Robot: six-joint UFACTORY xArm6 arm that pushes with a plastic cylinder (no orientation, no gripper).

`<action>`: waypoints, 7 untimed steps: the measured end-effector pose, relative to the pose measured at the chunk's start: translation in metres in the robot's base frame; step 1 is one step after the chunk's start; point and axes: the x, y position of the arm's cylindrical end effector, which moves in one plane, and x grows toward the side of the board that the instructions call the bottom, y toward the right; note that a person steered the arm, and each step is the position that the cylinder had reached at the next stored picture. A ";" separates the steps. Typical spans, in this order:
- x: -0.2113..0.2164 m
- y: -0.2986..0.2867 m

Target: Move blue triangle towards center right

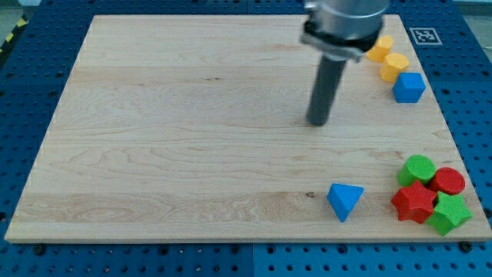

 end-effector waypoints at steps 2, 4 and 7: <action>0.125 -0.083; 0.151 0.032; 0.157 0.047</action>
